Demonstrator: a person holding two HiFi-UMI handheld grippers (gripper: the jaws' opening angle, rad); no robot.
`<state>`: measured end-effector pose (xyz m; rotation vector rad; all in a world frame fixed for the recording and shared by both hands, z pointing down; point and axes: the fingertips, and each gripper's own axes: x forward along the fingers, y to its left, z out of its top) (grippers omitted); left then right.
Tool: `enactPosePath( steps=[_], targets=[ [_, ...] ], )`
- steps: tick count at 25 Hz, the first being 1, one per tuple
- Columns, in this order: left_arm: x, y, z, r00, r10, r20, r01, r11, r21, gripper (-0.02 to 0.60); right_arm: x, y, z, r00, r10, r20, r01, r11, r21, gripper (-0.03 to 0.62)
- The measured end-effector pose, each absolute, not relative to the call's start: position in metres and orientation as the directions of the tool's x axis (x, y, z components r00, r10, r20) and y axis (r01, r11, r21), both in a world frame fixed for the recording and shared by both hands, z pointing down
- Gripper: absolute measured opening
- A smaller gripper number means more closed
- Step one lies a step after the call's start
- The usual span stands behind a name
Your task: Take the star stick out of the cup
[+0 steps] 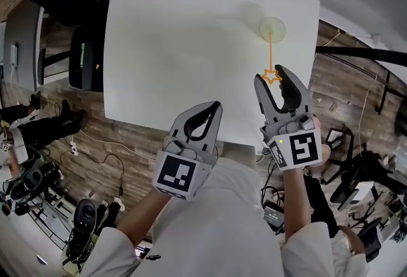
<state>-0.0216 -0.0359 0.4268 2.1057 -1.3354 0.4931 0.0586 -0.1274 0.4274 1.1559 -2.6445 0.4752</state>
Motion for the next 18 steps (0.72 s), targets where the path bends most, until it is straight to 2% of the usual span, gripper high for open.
enactPosePath(
  steps=[18],
  targets=[
    [-0.024,-0.005,0.38,0.451,-0.752,0.48,-0.893,-0.383,0.237,0.003,0.066,-0.073,0.35,-0.651,-0.723,0.231,-0.756,0.646,-0.108,0.188]
  ],
)
